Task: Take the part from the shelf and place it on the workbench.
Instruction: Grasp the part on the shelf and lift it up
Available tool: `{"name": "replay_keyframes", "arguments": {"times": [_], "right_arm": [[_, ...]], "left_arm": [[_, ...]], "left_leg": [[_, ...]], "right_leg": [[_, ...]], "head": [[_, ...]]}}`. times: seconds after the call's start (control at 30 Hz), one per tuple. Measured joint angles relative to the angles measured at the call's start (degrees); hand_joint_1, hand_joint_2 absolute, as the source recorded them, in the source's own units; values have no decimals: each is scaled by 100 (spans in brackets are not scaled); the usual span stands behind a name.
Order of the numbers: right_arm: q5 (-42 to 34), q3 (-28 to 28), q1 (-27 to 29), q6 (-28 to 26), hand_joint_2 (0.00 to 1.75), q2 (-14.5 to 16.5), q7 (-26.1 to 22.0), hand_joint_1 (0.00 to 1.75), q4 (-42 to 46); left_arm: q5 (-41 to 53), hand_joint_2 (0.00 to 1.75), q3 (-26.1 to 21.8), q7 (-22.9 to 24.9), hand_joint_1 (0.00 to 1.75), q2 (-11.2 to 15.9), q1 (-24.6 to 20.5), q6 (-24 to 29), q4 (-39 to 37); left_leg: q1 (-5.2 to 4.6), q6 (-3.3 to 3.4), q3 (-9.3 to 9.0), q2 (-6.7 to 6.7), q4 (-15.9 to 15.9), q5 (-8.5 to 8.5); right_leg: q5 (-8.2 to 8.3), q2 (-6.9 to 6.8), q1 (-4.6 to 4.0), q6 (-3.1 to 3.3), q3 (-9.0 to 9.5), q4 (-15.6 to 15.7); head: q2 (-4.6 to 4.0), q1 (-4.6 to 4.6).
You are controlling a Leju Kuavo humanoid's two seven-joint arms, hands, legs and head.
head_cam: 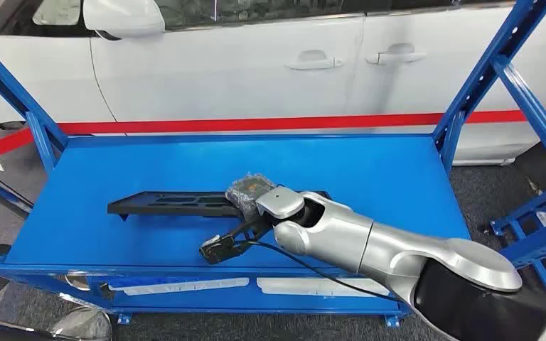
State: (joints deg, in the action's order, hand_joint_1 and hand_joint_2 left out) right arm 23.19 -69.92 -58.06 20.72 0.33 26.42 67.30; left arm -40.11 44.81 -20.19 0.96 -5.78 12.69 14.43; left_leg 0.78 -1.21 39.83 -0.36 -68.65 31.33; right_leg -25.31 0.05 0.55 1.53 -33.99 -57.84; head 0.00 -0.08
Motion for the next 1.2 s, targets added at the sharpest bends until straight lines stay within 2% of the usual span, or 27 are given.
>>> {"name": "replay_keyframes", "arguments": {"times": [0.1,0.13,0.2,0.27,0.33,0.4,0.47,0.53,0.57,0.6,0.63,0.67,0.7,0.77,0.83,0.9,0.93,1.0,1.07,1.1,1.13,1.17,1.2], "right_arm": [[39,-7,25,-111,175,0,-1,175,1],[62,-8,36,-168,175,0,-4,175,4],[115,-8,47,-300,175,0,-15,175,17],[175,-7,51,-473,175,-1,-25,175,42],[236,-1,71,-676,175,-4,-22,175,80],[278,33,106,-902,175,-13,-19,175,141],[297,122,140,-1208,175,-32,-30,175,233],[305,242,185,-1527,175,-61,-48,175,336],[309,297,213,-1639,175,-78,-57,175,383],[311,347,243,-1712,175,-94,-64,175,430],[312,392,267,-1750,175,-110,-68,175,474],[313,433,285,-1769,175,-122,-73,175,515],[312,476,297,-1797,175,-131,-85,175,555],[284,580,331,-2008,175,-141,-169,175,637],[117,726,432,-2471,175,-146,-360,175,734],[-337,892,570,-3006,175,-145,-656,175,850],[-660,975,635,-3243,175,-140,-824,175,908],[-1414,1144,762,-3654,175,-119,-1166,175,1014],[-2187,1316,909,-4010,175,-92,-1479,175,1087],[-2564,1395,983,-4165,175,-82,-1613,175,1116],[-2926,1463,1046,-4299,175,-74,-1726,175,1139],[-3279,1521,1092,-4418,175,-68,-1825,175,1161],[-3585,1571,1122,-4514,175,-60,-1909,175,1183]], "left_arm": [[-32,175,1,-12,0,4,12,-84,0],[-46,175,2,-18,0,9,19,-122,0],[-80,175,2,-46,0,28,23,-173,0],[-110,175,3,-74,0,45,9,-149,0],[-130,175,4,-76,0,50,-2,-37,0],[-153,175,4,-61,0,49,6,103,0],[-198,175,4,-24,0,47,12,259,0],[-239,175,4,16,0,46,11,402,-1],[-250,175,4,27,0,46,10,446,-1],[-253,175,4,33,0,46,10,473,-2],[-253,175,4,33,0,46,9,486,-2],[-253,175,4,34,0,44,11,490,-2],[-253,175,4,45,0,39,14,489,-2],[-253,175,4,105,0,28,14,499,-2],[-255,175,4,199,0,19,10,558,-2],[-255,175,5,295,0,7,11,674,-2],[-254,175,5,345,0,-3,12,739,-2],[-253,175,7,453,0,-24,11,858,-2],[-253,175,10,554,0,-39,8,960,-2],[-253,175,11,596,0,-46,11,1001,-2],[-253,175,13,627,0,-53,14,1036,-2],[-254,175,14,650,0,-57,17,1067,-2],[-255,175,15,664,0,-60,18,1090,-2]], "left_leg": [[0,-12,204,2,-427,67],[0,-7,170,2,-351,-38],[-2,28,-146,2,328,-405],[-24,75,-447,1,938,-595],[-50,115,-522,-6,1076,-585],[-25,167,-529,-3,1094,-595],[5,234,-550,6,1122,-605],[4,279,-555,10,1118,-594],[3,290,-557,9,1114,-586],[2,295,-563,5,1109,-576],[2,296,-572,0,1100,-562],[2,291,-585,-6,1086,-542],[2,279,-597,-11,1067,-516],[-15,237,-591,-15,1021,-471],[-27,188,-578,-16,1010,-461],[-19,131,-581,-11,1006,-436],[-14,99,-554,-5,930,-369],[-7,39,-349,7,446,-75],[-3,-1,-16,8,-290,258],[-2,-11,90,8,-520,321],[-1,-13,93,9,-537,271],[0,-8,-14,9,-327,120],[2,3,-203,9,43,-82]], "right_leg": [[-9,-1,-9,8,2,-5],[-15,3,-11,9,6,-8],[-34,16,-11,-7,19,-17],[-54,26,-31,-47,9,-37],[-60,30,-48,-95,-7,-42],[-102,30,-51,-151,-22,-72],[-321,24,-49,-207,-179,-418],[-664,18,-35,-241,-543,-1173],[-770,18,-31,-251,-724,-1521],[-773,18,-26,-257,-837,-1704],[-662,18,-21,-255,-843,-1653],[-457,17,-15,-246,-739,-1376],[-237,17,-10,-228,-574,-966],[-2,22,-24,-189,-277,-321],[-8,33,-50,-155,-195,-169],[7,36,-36,-102,-181,-133],[16,32,-22,-71,-163,-111],[27,11,-2,-24,-130,-81],[24,-9,-6,-6,-127,-92],[23,-14,-8,-3,-130,-103],[22,-14,-8,-2,-135,-114],[21,-9,-7,-1,-139,-124],[20,-1,-6,-2,-143,-133]], "head": [[0,1],[0,0],[0,1],[0,2],[0,3],[0,4],[0,24],[0,40],[0,39],[0,40],[0,41],[0,41],[0,41],[0,37],[0,34],[0,33],[0,26],[0,9],[0,3],[0,4],[0,3],[0,3],[0,3]]}}
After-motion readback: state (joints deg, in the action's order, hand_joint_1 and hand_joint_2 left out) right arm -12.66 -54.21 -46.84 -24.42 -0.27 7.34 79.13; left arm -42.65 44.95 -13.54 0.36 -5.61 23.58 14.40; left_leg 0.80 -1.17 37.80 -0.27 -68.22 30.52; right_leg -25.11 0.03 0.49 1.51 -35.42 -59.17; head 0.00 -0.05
